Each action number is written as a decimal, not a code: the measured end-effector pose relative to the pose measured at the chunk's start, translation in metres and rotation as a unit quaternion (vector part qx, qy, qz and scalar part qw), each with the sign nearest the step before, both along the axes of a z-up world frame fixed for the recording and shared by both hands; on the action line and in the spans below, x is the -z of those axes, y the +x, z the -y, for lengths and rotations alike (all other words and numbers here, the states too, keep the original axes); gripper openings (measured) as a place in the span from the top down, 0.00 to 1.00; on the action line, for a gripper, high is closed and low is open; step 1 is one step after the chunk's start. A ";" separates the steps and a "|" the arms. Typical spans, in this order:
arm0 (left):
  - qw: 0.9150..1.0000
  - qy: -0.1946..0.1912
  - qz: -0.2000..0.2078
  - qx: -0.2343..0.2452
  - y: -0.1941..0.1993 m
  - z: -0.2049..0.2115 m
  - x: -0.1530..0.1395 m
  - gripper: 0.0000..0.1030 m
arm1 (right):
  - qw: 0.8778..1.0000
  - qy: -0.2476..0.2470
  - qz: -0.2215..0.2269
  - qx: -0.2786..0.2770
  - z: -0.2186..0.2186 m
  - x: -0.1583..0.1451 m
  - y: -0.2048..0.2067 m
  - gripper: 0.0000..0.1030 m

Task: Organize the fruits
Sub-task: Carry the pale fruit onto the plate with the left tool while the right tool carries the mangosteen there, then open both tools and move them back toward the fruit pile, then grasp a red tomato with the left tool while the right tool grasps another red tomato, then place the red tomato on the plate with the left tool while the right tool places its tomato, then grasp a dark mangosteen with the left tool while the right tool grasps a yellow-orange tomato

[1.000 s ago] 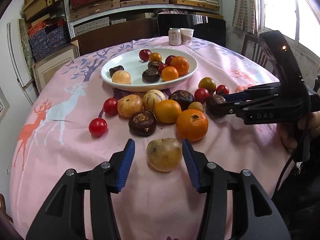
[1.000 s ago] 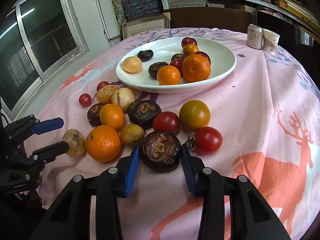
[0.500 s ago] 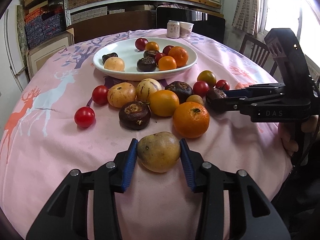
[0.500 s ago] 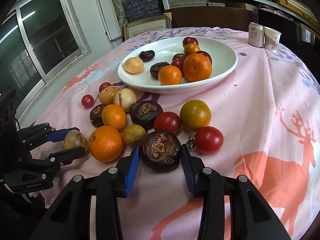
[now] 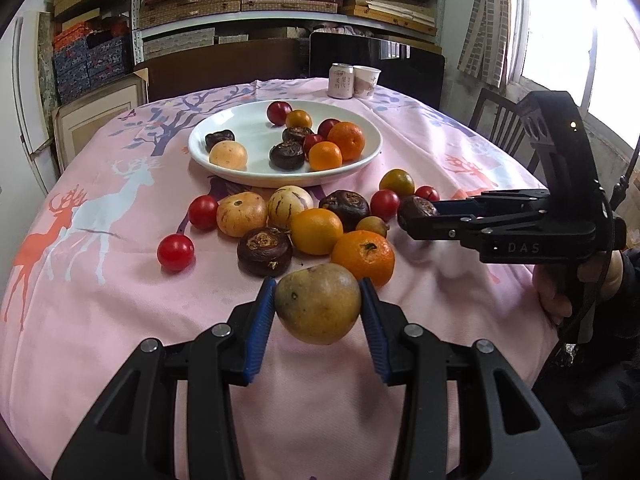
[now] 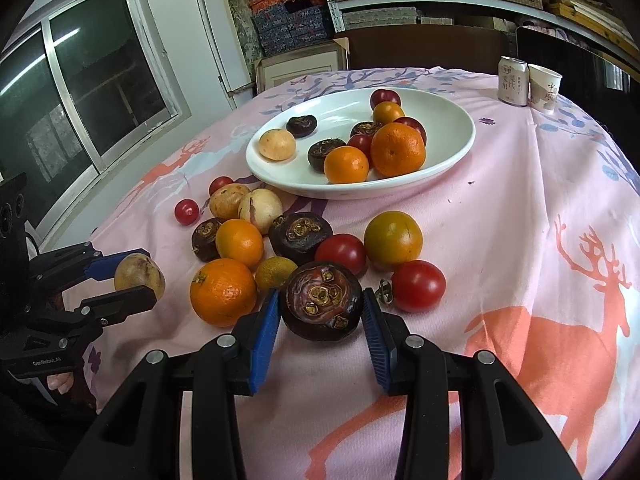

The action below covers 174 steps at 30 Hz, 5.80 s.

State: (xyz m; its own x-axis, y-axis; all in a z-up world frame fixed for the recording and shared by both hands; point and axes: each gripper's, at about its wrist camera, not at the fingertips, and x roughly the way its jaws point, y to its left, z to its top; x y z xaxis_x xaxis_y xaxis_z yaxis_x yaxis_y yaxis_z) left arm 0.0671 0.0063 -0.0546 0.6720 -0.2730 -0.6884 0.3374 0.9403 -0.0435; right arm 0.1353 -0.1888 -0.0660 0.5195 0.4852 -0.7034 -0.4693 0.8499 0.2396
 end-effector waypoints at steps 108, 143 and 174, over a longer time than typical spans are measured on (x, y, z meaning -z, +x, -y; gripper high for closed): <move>0.994 -0.026 -0.067 -0.086 0.084 -0.075 0.021 0.71 | 0.993 -0.040 -0.033 0.103 0.026 0.009 0.028 0.65; 0.999 -0.010 0.037 -0.015 0.136 -0.009 -0.065 0.70 | 0.989 0.050 0.052 0.132 0.047 -0.099 0.095 0.65; 0.998 0.058 -0.033 -0.003 0.070 -0.014 0.009 0.39 | 0.984 0.058 0.017 0.168 0.054 -0.013 0.057 0.33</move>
